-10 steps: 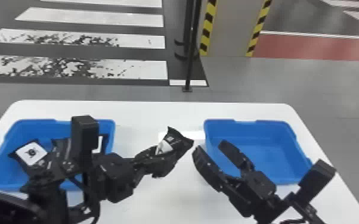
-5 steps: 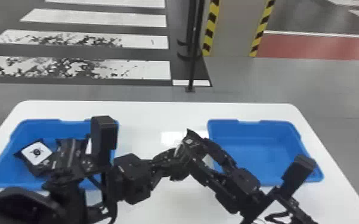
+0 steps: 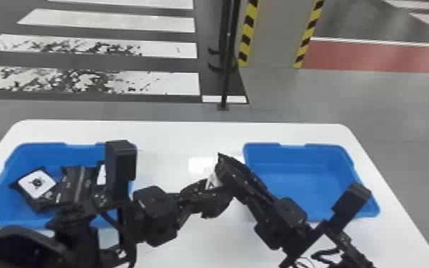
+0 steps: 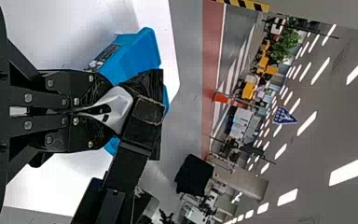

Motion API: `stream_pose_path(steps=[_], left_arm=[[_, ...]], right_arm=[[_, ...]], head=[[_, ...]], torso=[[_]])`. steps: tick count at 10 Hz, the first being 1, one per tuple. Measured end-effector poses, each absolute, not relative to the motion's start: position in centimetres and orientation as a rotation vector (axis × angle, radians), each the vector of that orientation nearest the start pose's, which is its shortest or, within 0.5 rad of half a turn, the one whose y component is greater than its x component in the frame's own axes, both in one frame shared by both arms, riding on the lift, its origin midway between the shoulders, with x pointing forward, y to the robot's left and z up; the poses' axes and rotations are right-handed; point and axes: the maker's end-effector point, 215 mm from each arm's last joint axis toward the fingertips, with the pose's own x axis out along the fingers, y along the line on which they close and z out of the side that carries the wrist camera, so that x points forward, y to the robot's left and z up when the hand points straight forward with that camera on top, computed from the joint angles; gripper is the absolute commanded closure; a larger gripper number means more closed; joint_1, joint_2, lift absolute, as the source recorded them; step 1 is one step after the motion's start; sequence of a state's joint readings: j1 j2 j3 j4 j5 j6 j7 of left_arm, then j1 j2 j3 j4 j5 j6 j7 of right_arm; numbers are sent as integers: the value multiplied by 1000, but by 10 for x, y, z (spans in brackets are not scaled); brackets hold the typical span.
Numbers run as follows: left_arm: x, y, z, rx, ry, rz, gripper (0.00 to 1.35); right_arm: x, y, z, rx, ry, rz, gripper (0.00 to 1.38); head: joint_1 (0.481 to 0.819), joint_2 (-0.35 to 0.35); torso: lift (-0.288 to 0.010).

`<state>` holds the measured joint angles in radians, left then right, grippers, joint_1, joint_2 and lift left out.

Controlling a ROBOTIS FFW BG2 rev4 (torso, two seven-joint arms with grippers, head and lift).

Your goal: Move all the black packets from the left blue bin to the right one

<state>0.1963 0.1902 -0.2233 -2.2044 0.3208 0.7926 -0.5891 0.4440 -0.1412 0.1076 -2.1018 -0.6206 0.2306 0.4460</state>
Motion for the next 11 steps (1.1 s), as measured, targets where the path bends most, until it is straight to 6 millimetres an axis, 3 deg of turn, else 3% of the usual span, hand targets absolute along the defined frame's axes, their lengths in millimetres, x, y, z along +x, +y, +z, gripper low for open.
stream_pose_path(steps=[1, 2, 6, 7, 9, 10, 11], left_arm=[[399, -13, -323, -216, 396, -986, 499], [399, -10, -327, -234, 401, -975, 125], [417, 46, -336, -247, 376, -845, 156], [419, 61, -339, -249, 379, -813, 156], [425, 90, -343, -247, 379, -752, 156], [427, 102, -345, -241, 378, -728, 156], [430, 114, -346, -233, 380, -703, 154]], right_arm=[[415, -71, -295, 561, 74, 675, 1285], [417, -73, -295, 562, 70, 668, 1285], [461, -119, -309, 457, 62, 594, 1285], [478, -141, -318, 401, 62, 557, 1285], [514, -202, -343, 269, 73, 441, 1283], [525, -230, -354, 216, 88, 389, 1079], [531, -245, -364, 188, 106, 359, 619]], head=[[695, -117], [695, -117], [695, -94], [695, -96], [695, -129], [695, -140], [695, -151]], torso=[[-140], [-140], [-140], [-140], [-140], [-140], [-140]])
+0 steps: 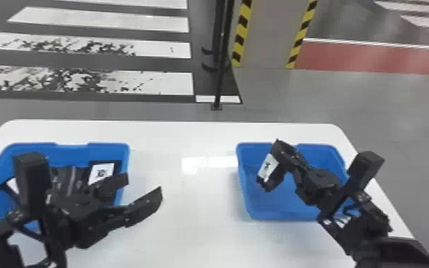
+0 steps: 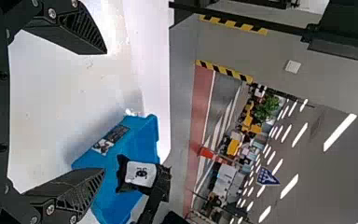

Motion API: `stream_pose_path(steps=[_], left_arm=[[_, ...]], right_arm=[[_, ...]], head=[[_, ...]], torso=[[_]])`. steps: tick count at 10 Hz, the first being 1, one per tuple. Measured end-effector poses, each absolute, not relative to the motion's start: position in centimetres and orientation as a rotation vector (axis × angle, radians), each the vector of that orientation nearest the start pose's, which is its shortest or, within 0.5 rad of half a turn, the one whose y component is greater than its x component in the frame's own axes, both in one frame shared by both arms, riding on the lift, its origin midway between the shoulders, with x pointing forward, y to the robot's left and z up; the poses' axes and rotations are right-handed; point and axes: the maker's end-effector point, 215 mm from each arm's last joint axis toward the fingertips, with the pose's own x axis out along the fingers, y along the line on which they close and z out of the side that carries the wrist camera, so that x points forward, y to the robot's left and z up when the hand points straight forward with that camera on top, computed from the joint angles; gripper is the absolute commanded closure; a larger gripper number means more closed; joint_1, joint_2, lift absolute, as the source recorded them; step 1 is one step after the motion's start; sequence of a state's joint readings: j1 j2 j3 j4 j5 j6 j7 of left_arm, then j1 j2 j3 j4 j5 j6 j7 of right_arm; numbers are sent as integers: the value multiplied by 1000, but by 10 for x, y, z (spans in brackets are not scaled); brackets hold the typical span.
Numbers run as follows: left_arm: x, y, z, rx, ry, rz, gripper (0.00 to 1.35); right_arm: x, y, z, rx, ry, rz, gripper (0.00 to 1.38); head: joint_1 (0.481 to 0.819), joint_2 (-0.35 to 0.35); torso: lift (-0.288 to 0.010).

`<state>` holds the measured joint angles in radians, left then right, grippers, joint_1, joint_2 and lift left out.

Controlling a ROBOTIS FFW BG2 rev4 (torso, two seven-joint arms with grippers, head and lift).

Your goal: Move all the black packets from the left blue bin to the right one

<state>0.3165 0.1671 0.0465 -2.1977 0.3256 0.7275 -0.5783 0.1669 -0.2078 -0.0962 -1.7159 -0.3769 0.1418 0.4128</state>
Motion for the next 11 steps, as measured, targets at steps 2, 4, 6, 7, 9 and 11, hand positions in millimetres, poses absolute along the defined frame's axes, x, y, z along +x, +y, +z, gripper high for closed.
stream_pose_path(steps=[2, 4, 6, 7, 9, 11], left_arm=[[435, 135, -350, -219, 388, -658, 151], [445, 166, -354, -178, 397, -586, 156], [455, 212, -366, -133, 438, -469, 156], [460, 229, -375, -118, 463, -427, 157], [473, 249, -395, -109, 522, -381, 159], [490, 264, -409, -97, 552, -343, 159]], right_arm=[[531, -256, -373, 160, 113, 328, 58], [510, -259, -362, 114, 78, 291, 151], [465, -248, -340, 101, 15, 273, 151], [441, -245, -332, 107, -1, 268, 151], [403, -237, -321, 119, 2, 271, 154], [382, -232, -321, 149, 19, 270, 156]], head=[[695, -140], [695, -120], [695, -50], [695, -22], [695, 11], [695, 41]], torso=[[-140], [-140], [-140], [-140], [-140], [-140]])
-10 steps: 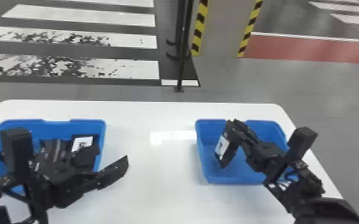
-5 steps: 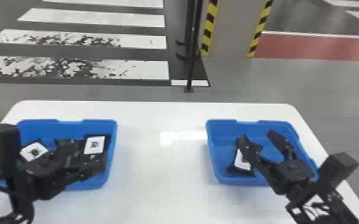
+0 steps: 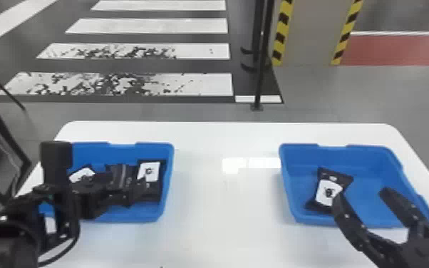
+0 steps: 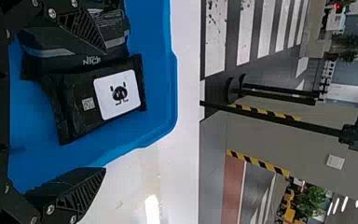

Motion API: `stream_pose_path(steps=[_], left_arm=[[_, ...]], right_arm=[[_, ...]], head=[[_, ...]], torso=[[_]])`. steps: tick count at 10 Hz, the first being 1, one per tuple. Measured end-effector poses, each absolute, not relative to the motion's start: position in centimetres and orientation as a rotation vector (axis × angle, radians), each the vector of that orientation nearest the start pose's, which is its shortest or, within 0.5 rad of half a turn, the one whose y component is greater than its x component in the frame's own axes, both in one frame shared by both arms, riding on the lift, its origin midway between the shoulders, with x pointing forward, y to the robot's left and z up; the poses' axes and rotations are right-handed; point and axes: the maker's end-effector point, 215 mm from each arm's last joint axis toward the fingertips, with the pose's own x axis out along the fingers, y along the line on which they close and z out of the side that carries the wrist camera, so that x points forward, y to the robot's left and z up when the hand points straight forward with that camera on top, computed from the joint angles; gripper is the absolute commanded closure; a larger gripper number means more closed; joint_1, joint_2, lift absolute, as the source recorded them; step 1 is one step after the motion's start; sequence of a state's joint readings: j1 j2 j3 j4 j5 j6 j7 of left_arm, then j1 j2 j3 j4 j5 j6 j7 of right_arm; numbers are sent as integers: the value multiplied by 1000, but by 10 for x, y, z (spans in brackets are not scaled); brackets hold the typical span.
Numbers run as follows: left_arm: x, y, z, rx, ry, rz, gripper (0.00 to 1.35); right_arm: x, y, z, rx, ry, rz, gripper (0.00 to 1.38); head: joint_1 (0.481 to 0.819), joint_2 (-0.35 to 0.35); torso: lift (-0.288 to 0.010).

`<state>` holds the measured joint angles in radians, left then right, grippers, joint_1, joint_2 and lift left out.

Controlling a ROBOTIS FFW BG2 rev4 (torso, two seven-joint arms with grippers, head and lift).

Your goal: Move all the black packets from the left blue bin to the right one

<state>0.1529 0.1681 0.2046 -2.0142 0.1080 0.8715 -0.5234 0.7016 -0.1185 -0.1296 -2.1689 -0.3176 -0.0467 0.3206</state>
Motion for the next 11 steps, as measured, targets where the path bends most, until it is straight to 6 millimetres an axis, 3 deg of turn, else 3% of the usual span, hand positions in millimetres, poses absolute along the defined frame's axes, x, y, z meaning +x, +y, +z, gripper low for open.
stream_pose_path(steps=[2, 4, 7, 8, 9, 10, 11], left_arm=[[512, 271, -420, -80, 597, -324, 157], [520, 268, -436, -56, 674, -322, 157], [525, 237, -462, -38, 755, -382, 171], [526, 229, -471, -35, 779, -397, 380], [526, 227, -481, -28, 807, -398, 691], [525, 234, -488, -10, 829, -381, 861], [525, 244, -491, 8, 836, -359, 1154]], right_arm=[[372, -225, -329, 183, 42, 284, 156], [368, -220, -339, 213, 63, 291, 157], [368, -220, -347, 238, 79, 288, 157], [368, -219, -349, 244, 83, 291, 157], [369, -217, -351, 255, 86, 294, 157], [370, -216, -353, 263, 87, 296, 157], [370, -216, -354, 268, 89, 296, 157]], head=[[695, 57], [695, 62], [695, 24], [695, 13], [695, 12], [695, 19], [695, 32]], torso=[[-140], [-140], [-140], [-140], [-140], [-140], [-140]])
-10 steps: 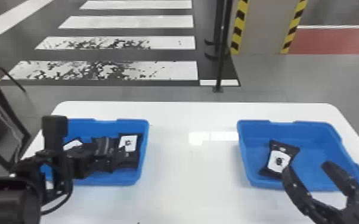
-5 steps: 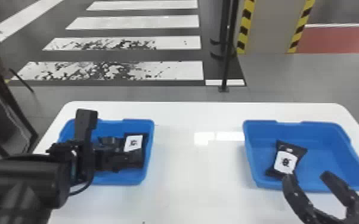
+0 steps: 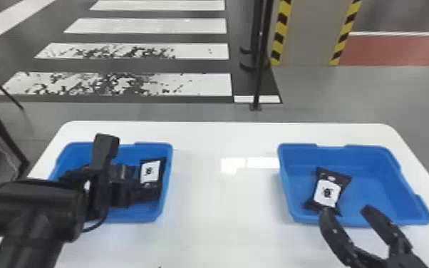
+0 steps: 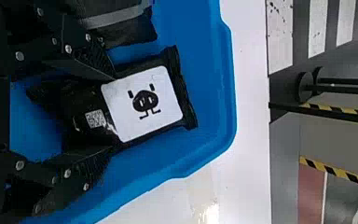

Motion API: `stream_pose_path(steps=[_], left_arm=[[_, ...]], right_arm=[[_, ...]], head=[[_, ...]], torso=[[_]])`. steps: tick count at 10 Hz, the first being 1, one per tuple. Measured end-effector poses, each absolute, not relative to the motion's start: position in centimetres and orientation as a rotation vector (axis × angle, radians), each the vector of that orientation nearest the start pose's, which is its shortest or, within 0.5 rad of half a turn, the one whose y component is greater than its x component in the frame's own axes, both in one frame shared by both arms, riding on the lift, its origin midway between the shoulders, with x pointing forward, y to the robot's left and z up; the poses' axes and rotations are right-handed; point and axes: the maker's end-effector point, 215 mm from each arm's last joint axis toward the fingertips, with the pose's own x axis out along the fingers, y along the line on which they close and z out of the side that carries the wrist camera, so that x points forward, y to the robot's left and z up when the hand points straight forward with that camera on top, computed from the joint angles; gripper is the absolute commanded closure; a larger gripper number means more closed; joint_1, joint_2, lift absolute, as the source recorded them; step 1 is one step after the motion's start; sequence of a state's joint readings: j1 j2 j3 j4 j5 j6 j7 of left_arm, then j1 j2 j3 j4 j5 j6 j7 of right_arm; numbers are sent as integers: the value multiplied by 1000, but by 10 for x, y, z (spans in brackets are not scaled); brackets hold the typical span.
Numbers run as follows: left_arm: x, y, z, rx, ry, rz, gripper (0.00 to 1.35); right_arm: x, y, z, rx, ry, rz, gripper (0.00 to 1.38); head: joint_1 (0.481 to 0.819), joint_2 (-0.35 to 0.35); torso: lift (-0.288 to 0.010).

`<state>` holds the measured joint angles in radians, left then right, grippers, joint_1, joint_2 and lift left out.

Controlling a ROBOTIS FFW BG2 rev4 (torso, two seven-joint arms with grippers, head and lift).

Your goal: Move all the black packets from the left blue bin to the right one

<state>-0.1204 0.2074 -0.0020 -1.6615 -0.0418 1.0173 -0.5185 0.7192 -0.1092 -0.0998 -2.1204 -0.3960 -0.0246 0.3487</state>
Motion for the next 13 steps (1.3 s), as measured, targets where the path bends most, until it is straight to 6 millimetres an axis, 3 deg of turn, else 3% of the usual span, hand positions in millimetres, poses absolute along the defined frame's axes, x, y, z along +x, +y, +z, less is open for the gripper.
stream_pose_path(steps=[2, 4, 6, 7, 8, 10, 13], left_arm=[[535, 257, -480, 41, 767, -342, 1208], [536, 270, -449, 74, 695, -324, 1208], [523, 269, -418, 76, 627, -331, 1208], [511, 258, -392, 77, 564, -354, 1208], [500, 241, -367, 83, 502, -385, 1208], [482, 178, -335, 50, 409, -522, 1208], [459, 89, -324, -2, 379, -722, 1208]], right_arm=[[369, -217, -356, 277, 93, 294, 157], [368, -217, -358, 282, 98, 294, 157], [368, -215, -357, 283, 98, 300, 157], [369, -212, -355, 284, 94, 314, 157], [371, -206, -352, 288, 92, 339, 157], [379, -188, -344, 318, 85, 416, 157], [400, -151, -323, 367, 70, 535, 157]], head=[[695, 48], [695, 65], [695, 67], [695, 63], [695, 50], [695, -10], [695, -78]], torso=[[-140], [-140], [-140], [-140], [-140], [-140], [-140]])
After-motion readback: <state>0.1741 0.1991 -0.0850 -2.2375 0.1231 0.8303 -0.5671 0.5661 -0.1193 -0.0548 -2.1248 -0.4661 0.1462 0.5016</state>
